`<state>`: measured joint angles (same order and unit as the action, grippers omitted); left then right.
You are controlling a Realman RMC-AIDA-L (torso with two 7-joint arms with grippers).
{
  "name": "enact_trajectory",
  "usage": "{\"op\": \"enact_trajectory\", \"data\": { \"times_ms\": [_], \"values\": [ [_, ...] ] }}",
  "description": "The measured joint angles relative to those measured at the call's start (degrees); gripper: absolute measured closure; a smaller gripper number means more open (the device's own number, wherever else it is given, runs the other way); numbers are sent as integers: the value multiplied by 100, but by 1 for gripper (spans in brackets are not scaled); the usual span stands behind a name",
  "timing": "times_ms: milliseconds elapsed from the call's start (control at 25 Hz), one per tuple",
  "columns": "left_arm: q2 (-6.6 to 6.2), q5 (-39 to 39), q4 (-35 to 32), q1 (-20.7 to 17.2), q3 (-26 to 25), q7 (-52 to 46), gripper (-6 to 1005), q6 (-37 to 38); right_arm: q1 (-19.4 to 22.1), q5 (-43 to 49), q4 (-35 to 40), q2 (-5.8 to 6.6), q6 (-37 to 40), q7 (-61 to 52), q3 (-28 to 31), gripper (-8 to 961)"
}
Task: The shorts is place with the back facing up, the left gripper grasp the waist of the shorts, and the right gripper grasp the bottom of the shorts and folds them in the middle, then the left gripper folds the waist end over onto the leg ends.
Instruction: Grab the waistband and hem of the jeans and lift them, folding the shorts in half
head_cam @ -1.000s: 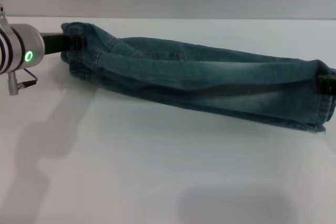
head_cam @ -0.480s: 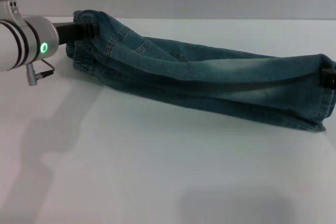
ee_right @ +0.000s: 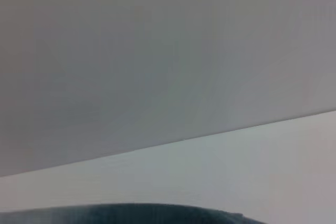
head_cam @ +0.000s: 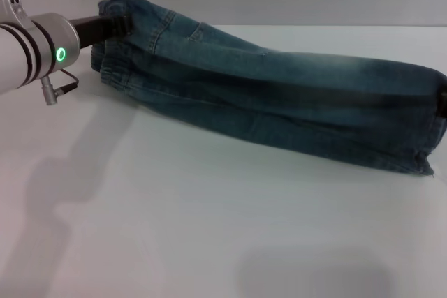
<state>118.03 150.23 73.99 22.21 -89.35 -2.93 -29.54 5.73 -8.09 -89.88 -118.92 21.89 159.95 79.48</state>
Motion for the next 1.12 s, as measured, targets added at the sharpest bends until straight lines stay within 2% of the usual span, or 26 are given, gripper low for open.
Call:
{"op": "enact_trajectory", "data": {
  "times_ms": [280,440,640,840,960,1080,1120],
  "values": [
    [0,-127,-542,332,36,3,788,271,-42,-1,141,0,-169,-50,8,906],
    [2,-309,-998,564,182,7,790,674,-174,-6,428,23,-478,-52,68,905],
    [-3,-442,-1142,768,321,336,791,708,-348,84,753,59,-561,-15,87,903],
    [1,-466,-1171,866,327,403,711,615,-409,115,1090,62,-889,-6,88,902],
    [-6,-468,-1168,898,304,407,664,512,-385,116,1194,59,-1077,-2,101,694],
    [-15,-447,-1044,889,250,435,616,326,-360,119,1260,51,-1225,-3,101,553],
    [-16,-442,-1012,873,215,453,572,299,-357,120,1281,48,-1276,-3,93,506]
  ]
}}
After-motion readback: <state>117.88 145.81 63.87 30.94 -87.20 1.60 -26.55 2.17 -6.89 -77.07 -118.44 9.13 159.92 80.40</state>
